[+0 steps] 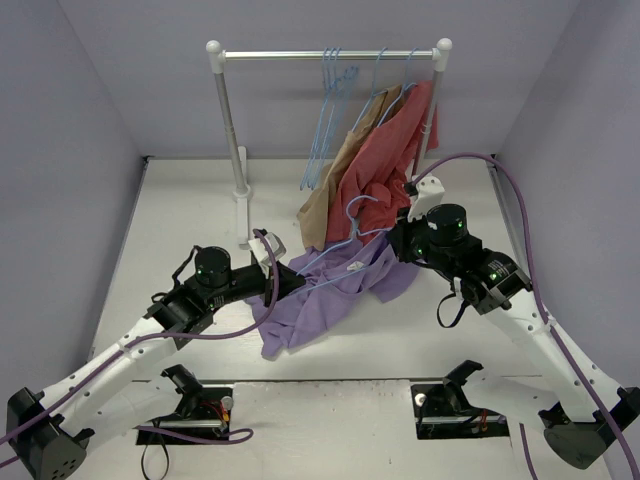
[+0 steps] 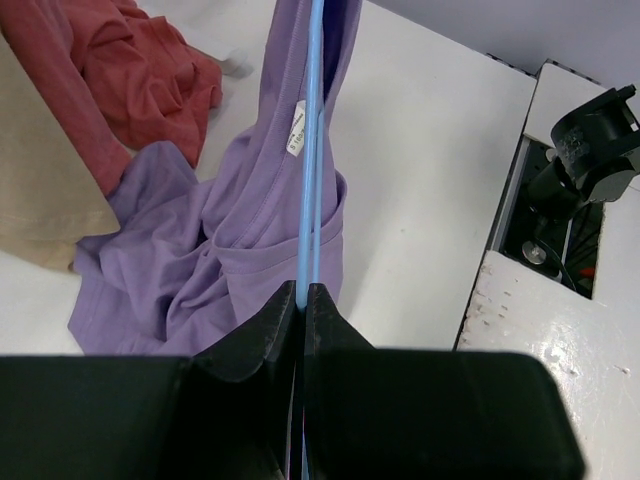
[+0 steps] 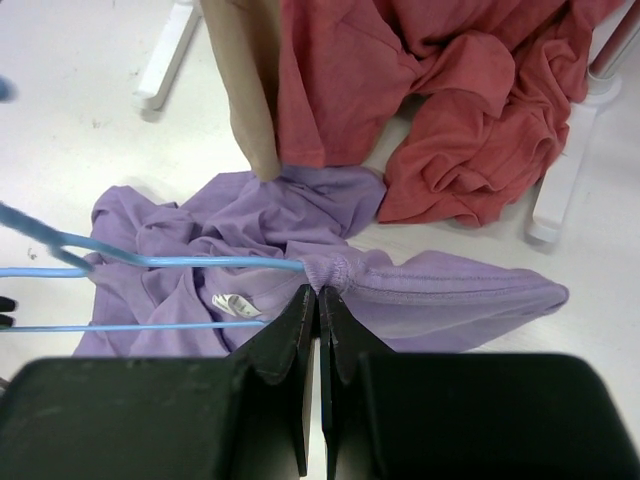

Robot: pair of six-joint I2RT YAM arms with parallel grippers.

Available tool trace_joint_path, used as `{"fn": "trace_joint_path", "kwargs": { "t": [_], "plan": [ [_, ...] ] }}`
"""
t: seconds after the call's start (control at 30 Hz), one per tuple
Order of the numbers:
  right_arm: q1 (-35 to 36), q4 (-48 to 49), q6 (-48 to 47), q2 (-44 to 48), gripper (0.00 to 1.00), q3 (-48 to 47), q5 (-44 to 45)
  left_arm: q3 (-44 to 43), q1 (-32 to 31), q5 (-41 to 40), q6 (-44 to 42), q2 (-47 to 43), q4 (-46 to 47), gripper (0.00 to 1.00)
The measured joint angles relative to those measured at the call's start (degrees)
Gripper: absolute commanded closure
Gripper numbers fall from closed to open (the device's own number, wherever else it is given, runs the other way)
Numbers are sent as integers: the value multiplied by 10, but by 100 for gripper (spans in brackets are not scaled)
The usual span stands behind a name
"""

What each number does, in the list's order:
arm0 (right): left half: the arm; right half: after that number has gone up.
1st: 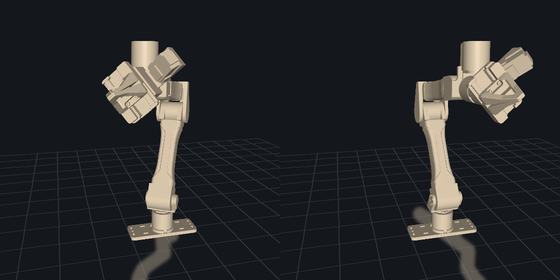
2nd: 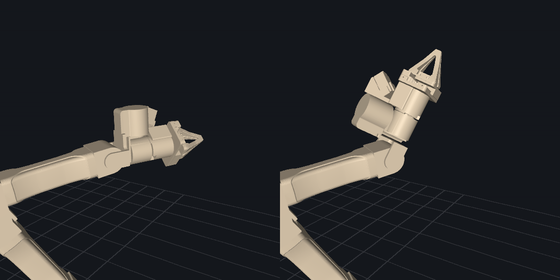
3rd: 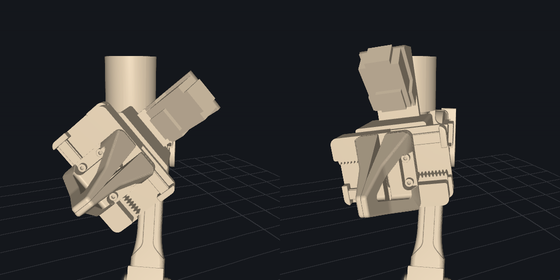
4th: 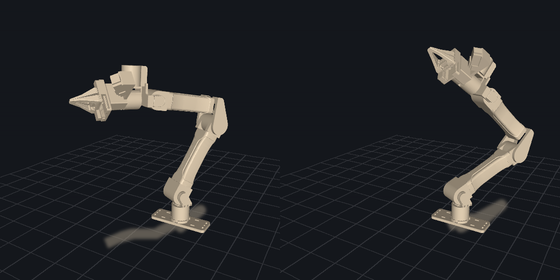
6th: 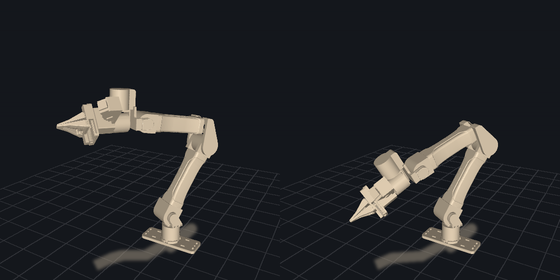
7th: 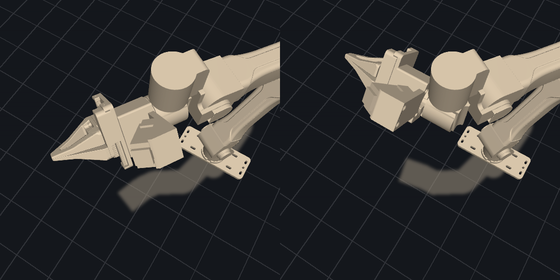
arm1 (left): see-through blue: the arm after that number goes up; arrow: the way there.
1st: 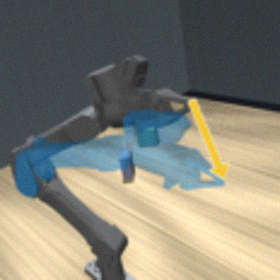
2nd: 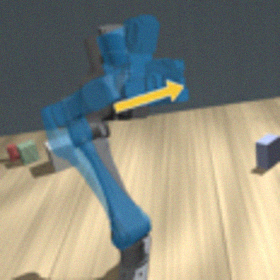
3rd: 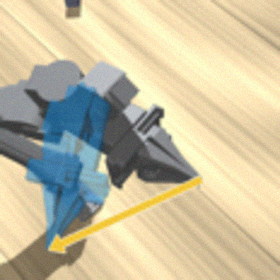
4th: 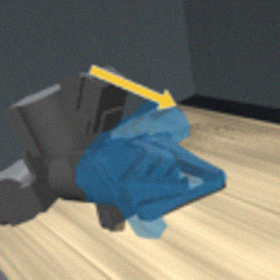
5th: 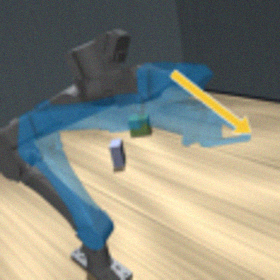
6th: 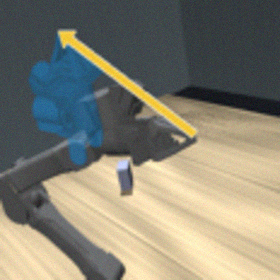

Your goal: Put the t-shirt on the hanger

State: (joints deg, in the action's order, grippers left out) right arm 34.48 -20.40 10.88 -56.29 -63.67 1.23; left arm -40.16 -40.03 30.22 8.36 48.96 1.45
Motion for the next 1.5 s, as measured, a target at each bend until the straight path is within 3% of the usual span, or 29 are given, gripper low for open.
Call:
{"fn": "trace_joint_path", "kwargs": {
  "t": [0.37, 0.97, 1.23, 1.5],
  "plan": [
    [26, -5, 5, -12, 100, -39, -1, 0, -39, -12, 13, 54, 73, 100],
    [47, -8, 8, -45, 99, -80, 13, 8, -44, -11, 28, 127, 215, 100],
    [54, -7, -3, -47, 72, -84, 16, 42, -44, -8, 51, 127, 290, 100],
    [58, -11, -16, -43, 62, -75, 19, 82, -45, -8, 71, 132, 344, 100]
  ]
}}
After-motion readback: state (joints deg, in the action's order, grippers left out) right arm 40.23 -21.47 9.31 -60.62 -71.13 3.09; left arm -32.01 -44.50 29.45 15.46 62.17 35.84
